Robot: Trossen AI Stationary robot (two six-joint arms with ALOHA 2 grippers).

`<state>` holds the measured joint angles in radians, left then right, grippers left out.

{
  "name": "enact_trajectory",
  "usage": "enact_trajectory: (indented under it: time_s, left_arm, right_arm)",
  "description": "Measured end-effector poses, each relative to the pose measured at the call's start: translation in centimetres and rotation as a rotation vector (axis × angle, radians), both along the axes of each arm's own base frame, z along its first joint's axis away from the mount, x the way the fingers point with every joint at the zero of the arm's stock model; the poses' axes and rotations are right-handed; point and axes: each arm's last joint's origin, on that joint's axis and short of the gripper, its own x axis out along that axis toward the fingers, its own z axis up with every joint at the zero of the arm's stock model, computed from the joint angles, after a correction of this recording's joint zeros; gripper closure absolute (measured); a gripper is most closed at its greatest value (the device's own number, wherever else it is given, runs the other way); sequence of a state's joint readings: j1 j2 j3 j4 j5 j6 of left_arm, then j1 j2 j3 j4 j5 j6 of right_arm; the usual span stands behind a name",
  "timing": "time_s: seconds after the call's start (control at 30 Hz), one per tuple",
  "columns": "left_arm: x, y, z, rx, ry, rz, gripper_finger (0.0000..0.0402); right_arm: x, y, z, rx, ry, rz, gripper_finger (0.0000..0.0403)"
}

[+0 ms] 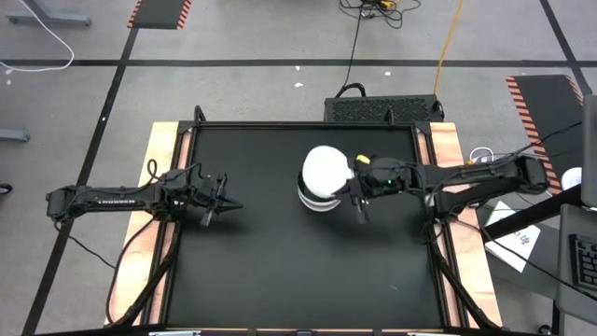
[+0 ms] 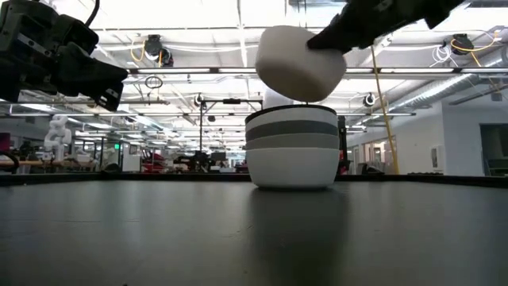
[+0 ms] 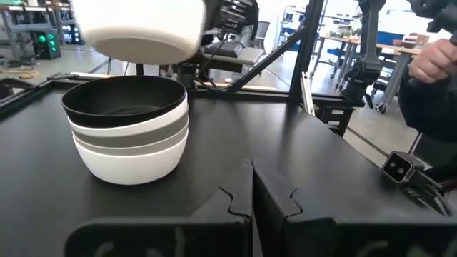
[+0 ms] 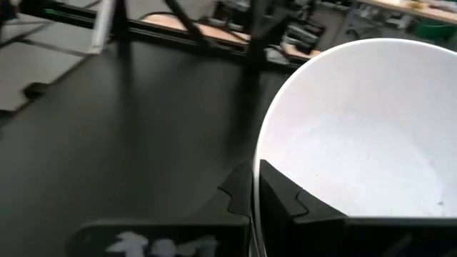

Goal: Nest bowls inside each other
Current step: Stack the white bowl on top of the black bowl

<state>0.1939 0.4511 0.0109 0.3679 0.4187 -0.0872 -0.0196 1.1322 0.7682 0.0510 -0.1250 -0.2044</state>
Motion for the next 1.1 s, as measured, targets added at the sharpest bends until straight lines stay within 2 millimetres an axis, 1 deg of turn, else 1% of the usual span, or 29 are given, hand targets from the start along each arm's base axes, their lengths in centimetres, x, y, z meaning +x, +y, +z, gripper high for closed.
enact_trajectory:
  time_s: [0.17, 0.3, 0.43, 0.6, 0.77, 0.97, 1.1]
  left_arm:
    - [0.0, 0.0, 0.0, 0.027, -0.006, -0.002, 0.0398]
    - [0.0, 0.0, -0.1, 0.028, 0.000, -0.002, 0.0398]
    - [0.0, 0.0, -0.2, 0.026, 0.017, -0.002, 0.0398]
    - [0.0, 0.0, -0.5, 0.024, 0.045, -0.003, 0.0398]
    - [0.0, 0.0, -0.5, 0.023, 0.046, -0.003, 0.0398]
    - [0.0, 0.0, -0.5, 0.029, 0.044, -0.003, 0.0398]
    - [0.0, 0.0, -0.5, 0.023, 0.048, -0.002, 0.0398]
  right_arm:
    - [1.0, -2.2, 0.4, -0.010, -0.002, -0.066, 0.0403]
    - [2.2, -3.1, 0.8, 0.023, 0.052, -0.037, 0.0403]
    - [3.5, -3.5, 1.3, 0.021, 0.171, -0.032, 0.0403]
    - [5.1, -3.8, 1.4, 0.045, 0.314, -0.035, 0.0403]
    - [5.9, -3.9, 0.5, 0.087, 0.464, -0.050, 0.0403]
    - [6.3, -3.9, -0.1, 0.109, 0.505, -0.062, 0.0403]
    - [6.3, -3.9, -0.1, 0.131, 0.508, -0.077, 0.0403]
